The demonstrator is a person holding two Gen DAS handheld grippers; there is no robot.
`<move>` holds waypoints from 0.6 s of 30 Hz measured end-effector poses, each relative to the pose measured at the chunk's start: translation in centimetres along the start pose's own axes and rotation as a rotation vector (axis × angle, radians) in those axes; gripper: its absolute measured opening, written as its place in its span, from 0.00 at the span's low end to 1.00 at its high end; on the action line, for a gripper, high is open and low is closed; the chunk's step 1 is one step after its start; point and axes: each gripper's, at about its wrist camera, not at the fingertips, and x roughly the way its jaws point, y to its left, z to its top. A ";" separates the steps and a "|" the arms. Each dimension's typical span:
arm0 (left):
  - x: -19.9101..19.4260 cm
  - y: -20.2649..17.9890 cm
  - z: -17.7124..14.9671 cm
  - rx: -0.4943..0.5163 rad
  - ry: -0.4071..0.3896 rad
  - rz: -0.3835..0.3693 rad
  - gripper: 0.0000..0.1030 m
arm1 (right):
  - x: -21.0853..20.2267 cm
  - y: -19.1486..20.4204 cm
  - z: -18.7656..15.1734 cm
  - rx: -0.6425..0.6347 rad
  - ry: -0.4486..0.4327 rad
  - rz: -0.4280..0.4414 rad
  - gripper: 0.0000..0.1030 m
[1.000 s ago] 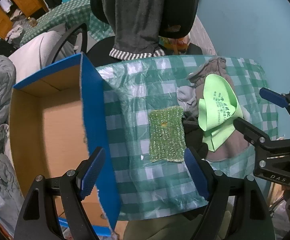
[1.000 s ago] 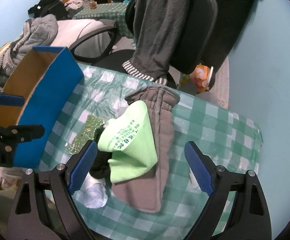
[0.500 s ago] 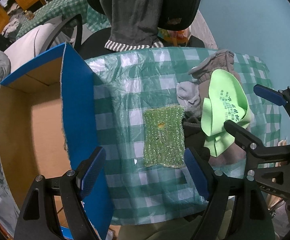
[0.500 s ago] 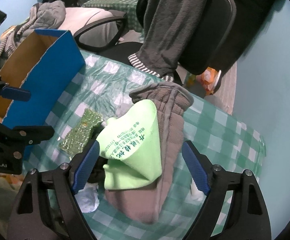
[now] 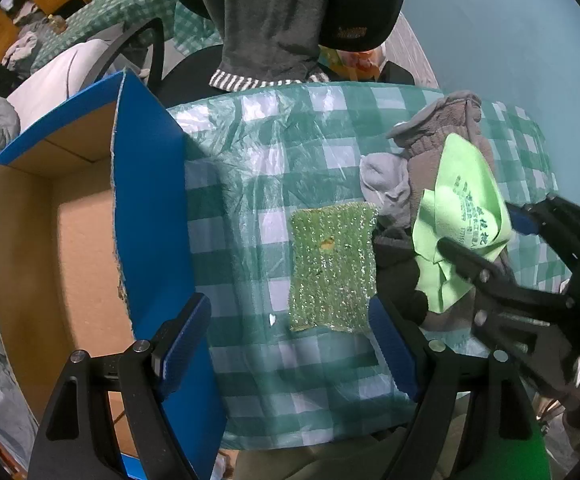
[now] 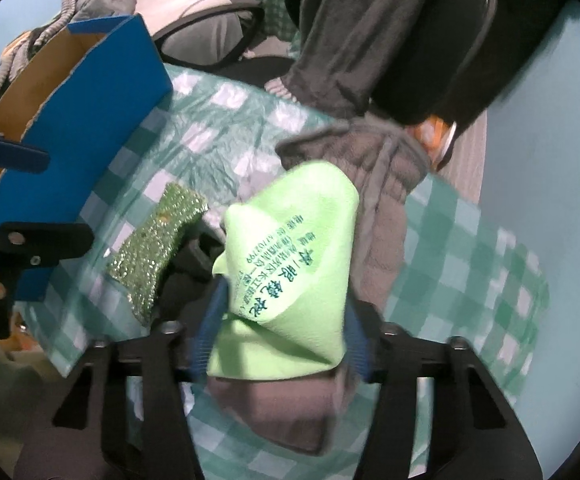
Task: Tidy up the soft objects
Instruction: 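Move the right tool to the lime-green cloth and close on it, then lift the green cloth with the right tool while the left tool grasps the green scrubber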
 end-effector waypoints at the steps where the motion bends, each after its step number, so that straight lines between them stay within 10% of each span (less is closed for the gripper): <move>1: 0.1 -0.1 0.0 0.002 0.002 0.000 0.80 | 0.2 -0.4 -0.2 0.024 0.007 0.007 0.39; 10: 1.1 -0.6 0.0 0.004 0.033 -0.033 0.80 | -1.0 -3.3 -1.4 0.175 -0.021 0.092 0.15; 18: 3.1 -1.1 0.4 -0.036 0.074 -0.087 0.80 | -2.5 -3.7 -2.6 0.264 -0.048 0.170 0.12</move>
